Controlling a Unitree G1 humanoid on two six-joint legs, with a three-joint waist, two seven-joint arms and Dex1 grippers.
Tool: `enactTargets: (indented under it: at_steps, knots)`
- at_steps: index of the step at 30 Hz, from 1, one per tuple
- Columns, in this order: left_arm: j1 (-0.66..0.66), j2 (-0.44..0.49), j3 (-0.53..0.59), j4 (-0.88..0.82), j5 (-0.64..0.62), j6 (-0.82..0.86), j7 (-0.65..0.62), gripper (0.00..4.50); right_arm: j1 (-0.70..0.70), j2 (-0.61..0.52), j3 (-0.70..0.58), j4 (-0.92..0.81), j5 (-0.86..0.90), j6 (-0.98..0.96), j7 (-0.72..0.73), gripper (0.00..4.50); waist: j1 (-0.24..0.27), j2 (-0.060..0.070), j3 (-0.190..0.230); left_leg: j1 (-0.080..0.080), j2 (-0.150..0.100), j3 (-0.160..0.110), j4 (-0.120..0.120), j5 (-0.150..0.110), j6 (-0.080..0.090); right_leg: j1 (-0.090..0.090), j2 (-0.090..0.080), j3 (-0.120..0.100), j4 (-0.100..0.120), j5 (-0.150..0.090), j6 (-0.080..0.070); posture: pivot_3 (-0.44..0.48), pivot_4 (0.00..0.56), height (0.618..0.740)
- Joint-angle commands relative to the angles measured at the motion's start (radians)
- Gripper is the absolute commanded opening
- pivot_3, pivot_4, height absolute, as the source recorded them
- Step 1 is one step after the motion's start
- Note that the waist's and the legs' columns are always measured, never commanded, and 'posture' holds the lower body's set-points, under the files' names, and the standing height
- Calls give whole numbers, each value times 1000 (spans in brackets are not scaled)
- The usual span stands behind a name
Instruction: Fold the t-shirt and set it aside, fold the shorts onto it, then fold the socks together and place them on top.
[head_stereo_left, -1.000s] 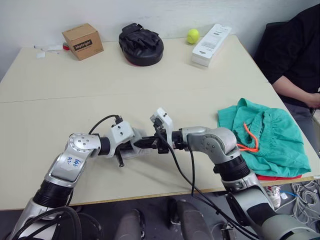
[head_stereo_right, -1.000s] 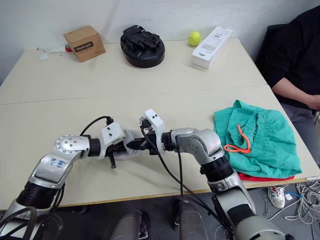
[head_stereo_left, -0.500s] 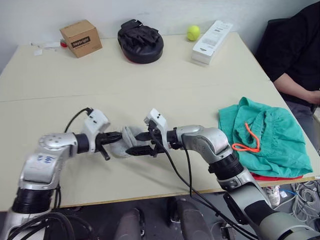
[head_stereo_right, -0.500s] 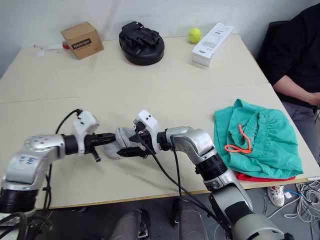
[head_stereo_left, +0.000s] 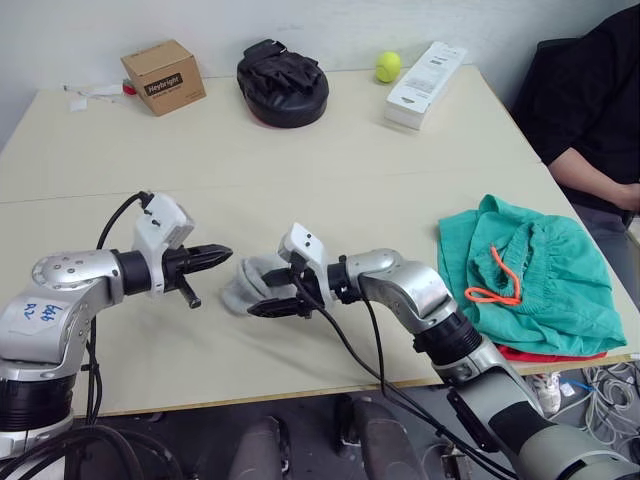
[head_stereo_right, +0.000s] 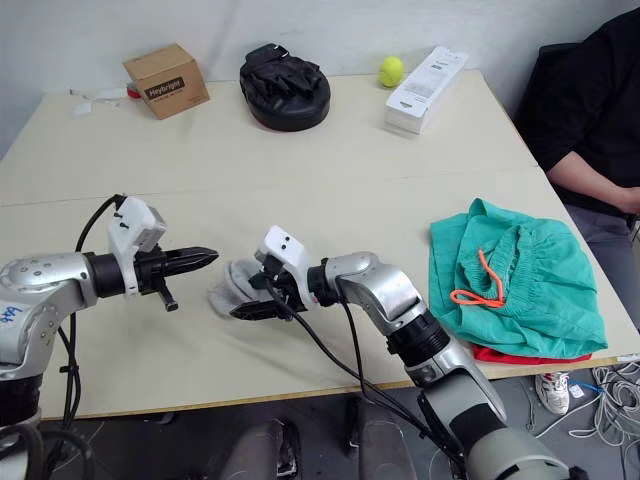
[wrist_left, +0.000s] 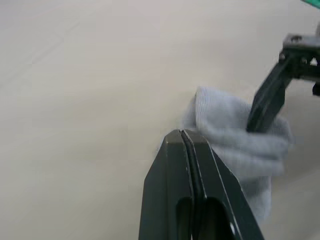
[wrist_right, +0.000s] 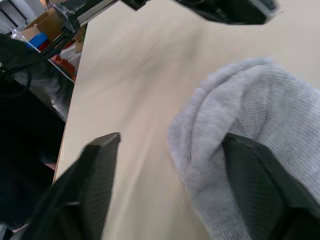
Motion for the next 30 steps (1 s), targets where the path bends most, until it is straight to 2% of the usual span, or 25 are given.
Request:
enactTargets:
  at_steps: [1, 4, 8, 15, 22, 25, 28, 30]
  knots:
    - [-58, -14, -47, -28, -11, -16, 4, 0, 1, 16, 12, -25, -9, -30, 19, 2187, 1, 0, 0, 0, 0, 0, 0, 0, 0, 0, 0, 0, 0, 0, 0, 0, 150, 740]
    - [-106, -37, -153, -11, 30, -41, 1, 0, 0, 16, 23, -24, -24, -38, 24, 2187, -2, 0, 0, 0, 0, 0, 1, 0, 0, 0, 0, 0, 0, 0, 0, 0, 150, 740]
    - [-89, 5, -271, 9, 113, -95, -29, 0, -5, 12, 29, -20, -48, -51, 27, 2187, -1, 0, 0, 0, 0, 1, 1, 0, -1, 0, 0, 0, 2, 0, 0, 0, 150, 740]
    - [2, 71, -254, 51, 176, -153, -13, 0, -3, -10, -3, -29, -66, -57, 30, 2187, -3, -1, 0, 1, 0, 1, 1, 1, -2, -1, 0, 0, 3, -1, -1, 0, 150, 740]
    - [64, 57, -267, 81, 221, -234, 14, 0, -11, -65, -82, -48, -39, -45, 27, 2187, 1, -1, 0, 1, 0, 1, 3, 1, 0, 0, -1, 0, 4, 0, -2, 0, 150, 740]
    - [80, 42, -260, 69, 212, -229, 25, 0, -30, -41, -117, -21, -34, -44, 3, 1600, 0, -1, 0, 2, 0, 1, 3, 1, 0, 0, -1, 0, 4, 0, -2, 0, 150, 740]
    - [93, 31, -255, 62, 209, -223, 35, 0, -43, 5, -103, 3, -59, -71, -23, 550, -2, -1, 0, 3, 1, 1, 3, 2, 0, 0, 0, 0, 5, 1, -3, 0, 150, 740]
    - [99, 25, -249, 58, 206, -217, 41, 0, -50, 33, -83, 18, -86, -102, -37, 11, -2, -1, 0, 3, 1, 1, 2, 2, -1, 0, 0, 0, 5, 1, -3, 0, 150, 740]
